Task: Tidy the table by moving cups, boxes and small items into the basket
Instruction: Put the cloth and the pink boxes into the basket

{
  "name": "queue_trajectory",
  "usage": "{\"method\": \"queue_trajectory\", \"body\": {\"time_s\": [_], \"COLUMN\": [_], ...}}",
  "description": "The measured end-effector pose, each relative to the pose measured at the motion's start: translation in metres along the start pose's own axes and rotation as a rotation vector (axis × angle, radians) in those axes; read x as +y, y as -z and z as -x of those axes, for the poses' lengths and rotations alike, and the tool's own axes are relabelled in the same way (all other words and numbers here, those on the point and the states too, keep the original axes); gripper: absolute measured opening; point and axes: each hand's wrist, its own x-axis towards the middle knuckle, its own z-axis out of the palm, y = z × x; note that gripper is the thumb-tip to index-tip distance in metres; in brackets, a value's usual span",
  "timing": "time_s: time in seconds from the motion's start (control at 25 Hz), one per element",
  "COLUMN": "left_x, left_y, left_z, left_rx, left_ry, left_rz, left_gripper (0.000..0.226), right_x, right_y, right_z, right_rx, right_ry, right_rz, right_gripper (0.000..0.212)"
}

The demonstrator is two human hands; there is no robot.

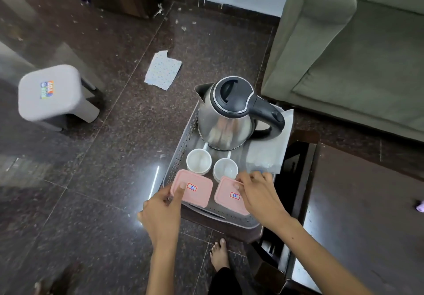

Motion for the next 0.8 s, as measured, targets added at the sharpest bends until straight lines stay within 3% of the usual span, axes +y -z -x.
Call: {"method": "queue_trajectory", "body": {"time_s": [0.24, 0.56, 0.72, 0.8], "left_x": [0.000, 0.002, 0.001, 0.000], "left_y": [0.000, -0.004, -0.007, -0.012], "left_z": [-0.002, 0.000, -0.002, -0.001], "left_rx": [-0.005, 0.000, 0.029, 0.047], "left_ry": [0.000, -0.063, -0.198, -0.277], "left_rz": [-0.016, -0.111, -0.397, -0.546], "left_gripper": [0.038, 0.033, 0.030, 0.041], "right_x": [0.005, 0.003, 0.002, 0.002], "right_y": [-0.008, -0.037, -0.040, -0.041], "right_z": [0.006, 0.023, 0.022, 0.023], "right_rx": [-0.032, 0.121, 0.161, 0.182], "right_ry": [-0.009, -0.130, -0.155, -0.155], "right_rz": [0.022, 0.035, -0.014, -0.032], "right_gripper": [0.021, 0.039, 0.035, 0.033]}}
